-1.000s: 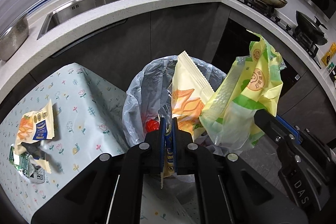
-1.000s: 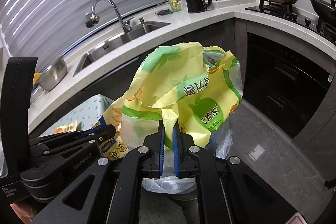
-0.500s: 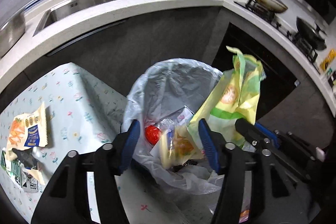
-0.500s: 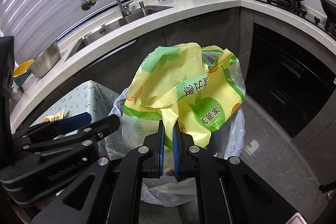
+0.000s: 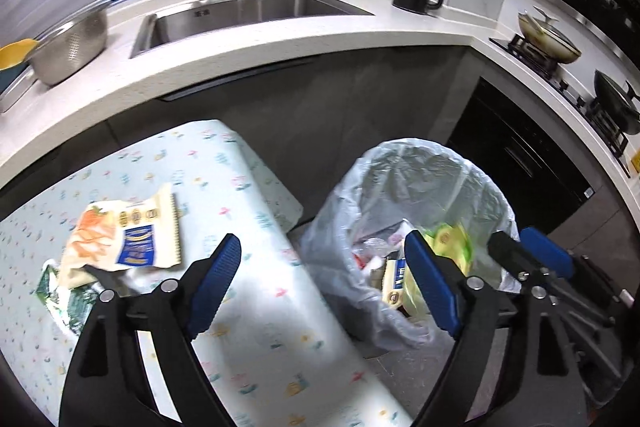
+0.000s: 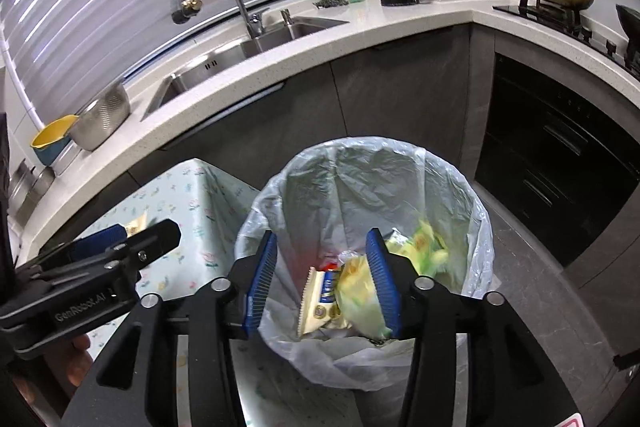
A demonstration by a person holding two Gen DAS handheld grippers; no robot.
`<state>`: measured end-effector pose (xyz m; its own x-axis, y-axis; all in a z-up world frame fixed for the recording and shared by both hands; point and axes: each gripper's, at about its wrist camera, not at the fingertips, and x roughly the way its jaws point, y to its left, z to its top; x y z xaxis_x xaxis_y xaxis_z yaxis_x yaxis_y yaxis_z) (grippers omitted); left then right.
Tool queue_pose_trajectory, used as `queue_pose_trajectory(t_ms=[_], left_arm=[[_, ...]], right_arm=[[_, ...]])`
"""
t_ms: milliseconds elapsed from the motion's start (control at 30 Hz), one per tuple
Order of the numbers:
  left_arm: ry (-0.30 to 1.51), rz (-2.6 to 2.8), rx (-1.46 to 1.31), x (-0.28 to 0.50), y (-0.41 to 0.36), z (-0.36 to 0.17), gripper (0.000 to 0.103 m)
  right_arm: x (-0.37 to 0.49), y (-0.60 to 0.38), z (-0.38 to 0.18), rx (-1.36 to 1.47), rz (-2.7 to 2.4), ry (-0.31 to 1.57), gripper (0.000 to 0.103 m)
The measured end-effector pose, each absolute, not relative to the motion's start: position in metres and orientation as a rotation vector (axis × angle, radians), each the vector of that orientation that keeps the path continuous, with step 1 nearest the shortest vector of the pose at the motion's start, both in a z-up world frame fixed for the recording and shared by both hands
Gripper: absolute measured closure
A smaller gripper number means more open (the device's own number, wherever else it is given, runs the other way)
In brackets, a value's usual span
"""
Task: Collect trash
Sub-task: 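Open both tools to drop the bag and wrapper into the bin, then move both tools back over the table toward the green carton and wrapper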
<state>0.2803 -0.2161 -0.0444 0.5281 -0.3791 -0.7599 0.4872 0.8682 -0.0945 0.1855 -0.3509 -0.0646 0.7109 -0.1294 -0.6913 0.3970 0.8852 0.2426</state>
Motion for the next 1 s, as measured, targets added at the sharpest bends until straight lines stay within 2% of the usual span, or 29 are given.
queue_pose_trajectory(t_ms=[100, 400, 500, 1000], left_arm=[[0.86, -0.489, 0.121, 0.279, -0.199, -0.039, 0.017], [0.837, -0.426, 0.075, 0.278, -0.146, -0.021, 0.014], [0.836, -0.396, 0.047, 0.279, -0.122, -0.017, 0.012], [0.905, -0.208, -0.057, 0.303, -0.002, -0.04, 0.011]], right_arm=[[0.185, -0.337, -0.053, 0.386, -0.282, 0.71, 0.054], [0.192, -0.286, -0.035, 0.346, -0.209, 0.699, 0.05], [0.197, -0.266, -0.032, 0.334, -0.184, 0.697, 0.044], [0.238, -0.167, -0.047, 0.272, -0.045, 0.762, 0.044]])
